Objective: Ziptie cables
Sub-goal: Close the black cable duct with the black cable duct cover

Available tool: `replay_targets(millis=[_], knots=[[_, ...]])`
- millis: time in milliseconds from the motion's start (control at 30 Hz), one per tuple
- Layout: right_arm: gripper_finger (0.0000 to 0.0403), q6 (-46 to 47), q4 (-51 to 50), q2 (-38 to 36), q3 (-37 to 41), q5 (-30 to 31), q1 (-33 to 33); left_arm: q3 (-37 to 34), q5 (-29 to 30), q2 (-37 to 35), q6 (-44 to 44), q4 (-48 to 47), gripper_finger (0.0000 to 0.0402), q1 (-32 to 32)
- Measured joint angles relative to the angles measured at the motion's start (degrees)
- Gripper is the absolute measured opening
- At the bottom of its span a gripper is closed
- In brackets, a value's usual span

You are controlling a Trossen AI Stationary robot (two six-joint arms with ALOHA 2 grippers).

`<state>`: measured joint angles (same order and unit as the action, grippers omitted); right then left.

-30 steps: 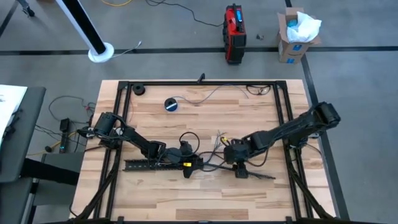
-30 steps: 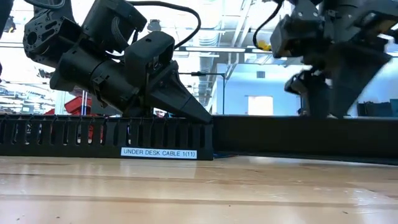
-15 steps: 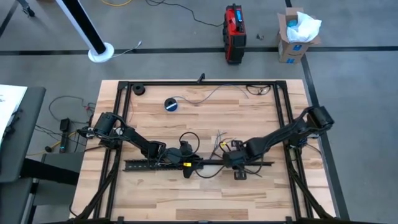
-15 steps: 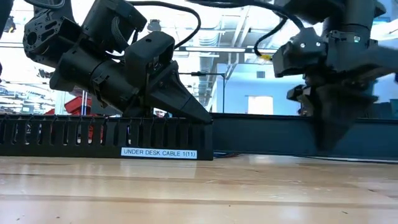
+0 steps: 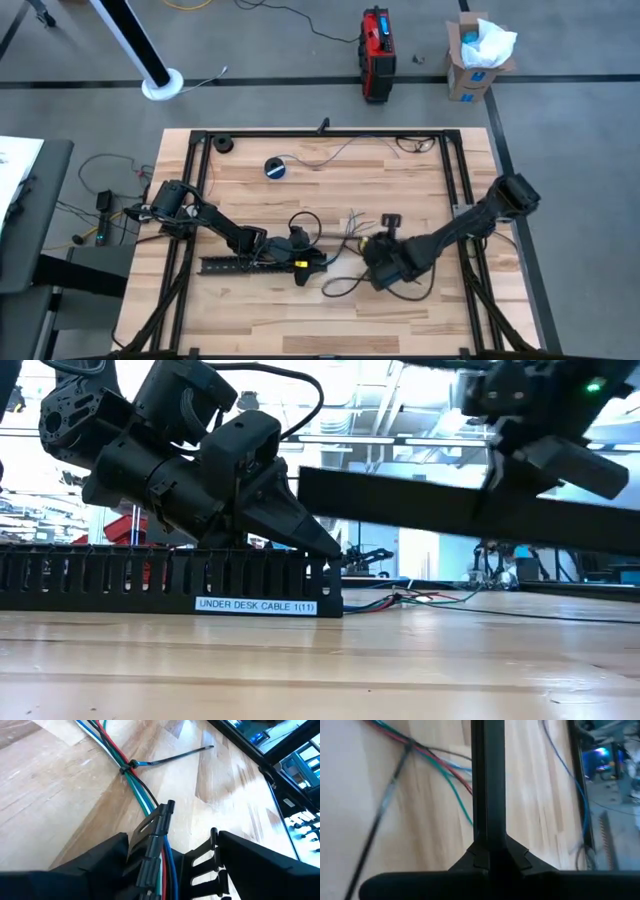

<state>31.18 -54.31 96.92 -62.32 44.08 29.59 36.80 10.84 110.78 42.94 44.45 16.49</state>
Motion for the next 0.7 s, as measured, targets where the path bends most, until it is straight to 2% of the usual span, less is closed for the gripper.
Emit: replay_targets(millis=[133,267,367,500,600,700], knots=[[0.0006,3.8,-2.7,4.0,0.7,0.5,1.3,0.0,0.0,0.0,0.0,0.0,0.0297,0.0],[0.0006,4.2,-4.1,12.9,-1.5,1.7,4.6,0.0,-0.1,0.0,0.0,0.0,0.0297,-0.5],[0.0006,9.5,-11.6,21.8,-4.6,5.6,6.4,0.0,0.0,0.0,0.7,0.0,0.0297,-0.8],[0.0004,14.9,-20.6,30.2,-9.2,6.1,6.9,0.0,0.0,0.0,0.7,0.0,0.0297,-0.8],[0.0016,16.4,-22.9,32.8,-12.2,7.1,7.5,0.0,-0.2,0.0,0.5,0.0,0.0297,-0.8],[0.0046,24.4,-26.2,32.8,-14.2,7.5,7.8,0.0,-0.4,0.0,0.1,0.0,0.0297,-0.8]])
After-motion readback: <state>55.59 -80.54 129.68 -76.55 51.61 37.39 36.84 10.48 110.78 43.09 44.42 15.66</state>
